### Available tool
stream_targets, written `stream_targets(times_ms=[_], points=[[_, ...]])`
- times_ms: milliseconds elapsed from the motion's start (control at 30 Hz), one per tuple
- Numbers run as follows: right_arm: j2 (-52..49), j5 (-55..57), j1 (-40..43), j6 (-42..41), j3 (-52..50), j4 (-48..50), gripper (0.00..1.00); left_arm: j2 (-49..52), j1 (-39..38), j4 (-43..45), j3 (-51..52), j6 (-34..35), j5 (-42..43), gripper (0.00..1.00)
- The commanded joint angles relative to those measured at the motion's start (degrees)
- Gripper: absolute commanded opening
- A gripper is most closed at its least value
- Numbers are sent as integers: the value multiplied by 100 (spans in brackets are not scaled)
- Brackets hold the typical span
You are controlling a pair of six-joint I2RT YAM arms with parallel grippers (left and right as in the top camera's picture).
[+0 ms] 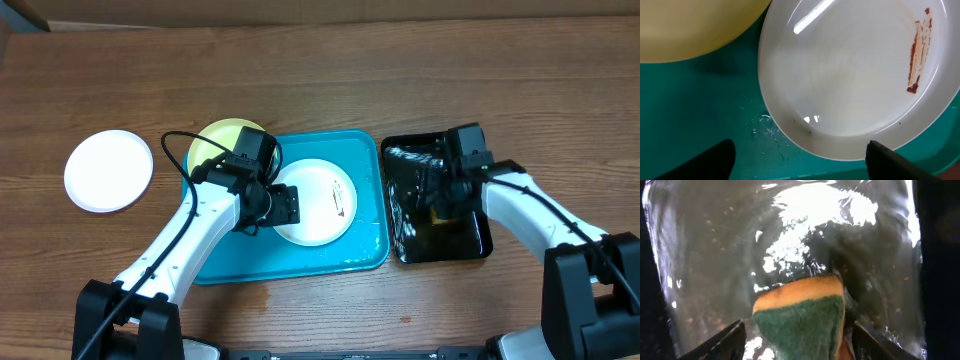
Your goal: Clean dirty plates on tray and stack at the side
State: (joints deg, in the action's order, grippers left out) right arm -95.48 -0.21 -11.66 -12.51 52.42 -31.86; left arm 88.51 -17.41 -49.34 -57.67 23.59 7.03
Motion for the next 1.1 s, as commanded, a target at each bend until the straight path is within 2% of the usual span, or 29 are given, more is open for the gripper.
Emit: stream_targets(times_ms=[0,133,333,400,433,500,567,600,633,700,800,967,1067], points=[[-22,-37,15,-122,251,-433,70,-85,-31,-37,59,31,-17,85],[-46,-39,9,-127,214,-1161,66,-81,-31,81,308,177,-13,86],[-46,-39,11,-323,125,-1248,46,-81,-24,310,579,173,-17,86],[-46,-37,11,-321,125,-1270,30,-83,-24,317,579,173,-17,86],[-44,-37,11,-323,125,-1287,25,-83,-24,334,579,173,-17,86],[-46,-37,11,-319,125,-1298,25,-83,-24,378,579,173,-20,86],[-44,-37,11,-319,133,-1287,33,-83,-24,420,579,173,-20,86],[-44,-37,17,-317,221,-1290,52,-83,-24,470,579,173,-22,86],[-44,-37,15,-317,275,-1294,63,-83,-24,509,577,175,-57,85],[-44,-35,15,-313,413,-1303,73,-81,-24,562,579,179,-208,84],[-44,-28,15,-192,466,-1054,78,-76,-26,573,586,369,-437,82],[-122,59,15,-52,455,-715,79,-76,-26,761,695,614,-468,78],[-258,81,15,-50,448,-603,79,-76,-26,949,807,693,-466,66]])
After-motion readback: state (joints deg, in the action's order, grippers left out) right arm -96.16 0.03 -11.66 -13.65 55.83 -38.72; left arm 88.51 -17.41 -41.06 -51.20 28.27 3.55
